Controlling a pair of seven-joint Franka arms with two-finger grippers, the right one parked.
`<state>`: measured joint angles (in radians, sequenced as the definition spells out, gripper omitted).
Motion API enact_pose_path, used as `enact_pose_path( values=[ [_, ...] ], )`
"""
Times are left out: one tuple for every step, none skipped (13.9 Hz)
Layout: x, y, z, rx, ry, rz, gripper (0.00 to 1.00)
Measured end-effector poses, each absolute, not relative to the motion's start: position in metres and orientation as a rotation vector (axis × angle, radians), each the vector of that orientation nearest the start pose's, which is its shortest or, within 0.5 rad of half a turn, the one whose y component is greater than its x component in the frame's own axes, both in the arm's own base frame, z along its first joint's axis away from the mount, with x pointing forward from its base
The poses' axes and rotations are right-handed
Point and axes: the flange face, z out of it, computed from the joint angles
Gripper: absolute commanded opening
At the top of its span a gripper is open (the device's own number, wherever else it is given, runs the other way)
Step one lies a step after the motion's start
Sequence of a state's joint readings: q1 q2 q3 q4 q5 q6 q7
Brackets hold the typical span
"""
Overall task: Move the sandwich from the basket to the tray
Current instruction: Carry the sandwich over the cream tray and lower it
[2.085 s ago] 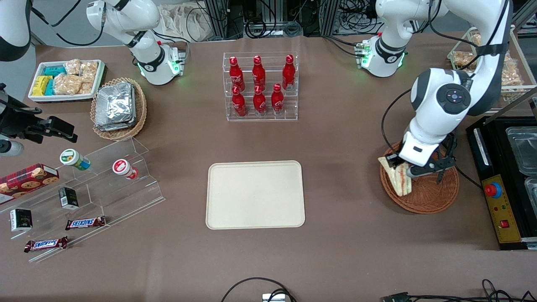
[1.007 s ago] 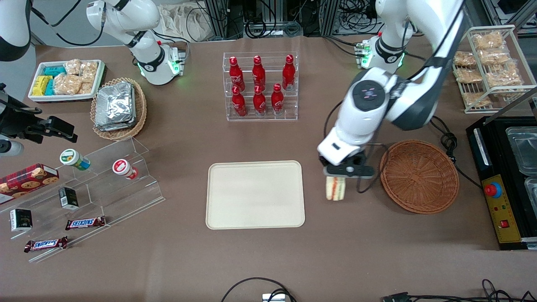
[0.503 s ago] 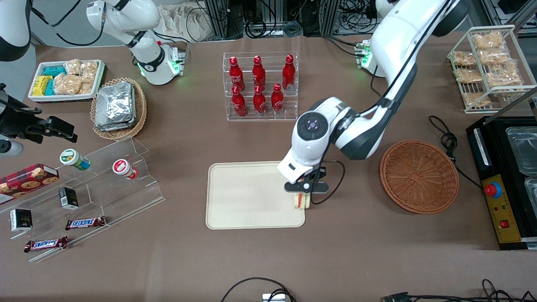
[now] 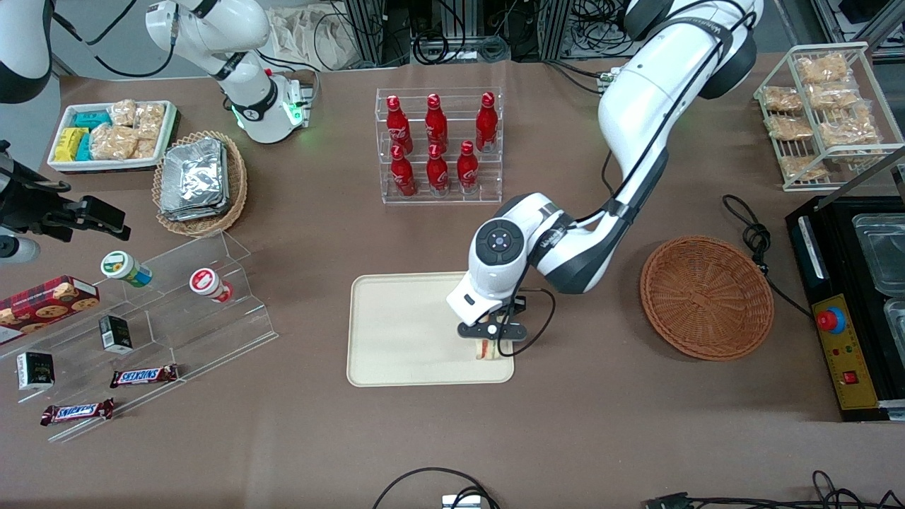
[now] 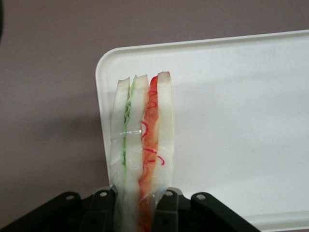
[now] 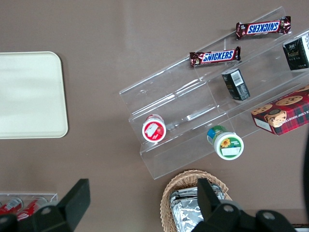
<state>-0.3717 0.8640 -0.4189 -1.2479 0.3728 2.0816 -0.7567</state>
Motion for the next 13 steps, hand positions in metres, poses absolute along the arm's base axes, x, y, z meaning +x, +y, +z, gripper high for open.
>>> enact_pose_path(
  values=[
    [0.601, -0.461, 0.268, -3.159, 0.111, -0.059, 0.21],
    [0.602, -0.462, 0.263, -3.161, 0.108, -0.053, 0.22],
    [0.603, -0.462, 0.258, -3.16, 0.107, -0.044, 0.22],
    [0.602, -0.463, 0.252, -3.158, 0.109, -0.034, 0.22],
    [0.6, -0.465, 0.247, -3.156, 0.114, -0.024, 0.23],
    [0.597, -0.467, 0.242, -3.154, 0.12, -0.015, 0.24],
    [0.595, -0.47, 0.238, -3.153, 0.127, -0.008, 0.24],
    [0.592, -0.473, 0.235, -3.153, 0.134, -0.003, 0.27],
    [0.59, -0.475, 0.232, -3.151, 0.141, 0.002, 0.31],
    [0.589, -0.477, 0.23, -3.151, 0.145, 0.005, 0.38],
    [0.588, -0.478, 0.228, -3.151, 0.147, 0.007, 0.47],
    [0.588, -0.478, 0.226, -3.153, 0.147, 0.007, 0.59],
    [0.588, -0.478, 0.225, -3.156, 0.143, 0.005, 0.66]
  ],
)
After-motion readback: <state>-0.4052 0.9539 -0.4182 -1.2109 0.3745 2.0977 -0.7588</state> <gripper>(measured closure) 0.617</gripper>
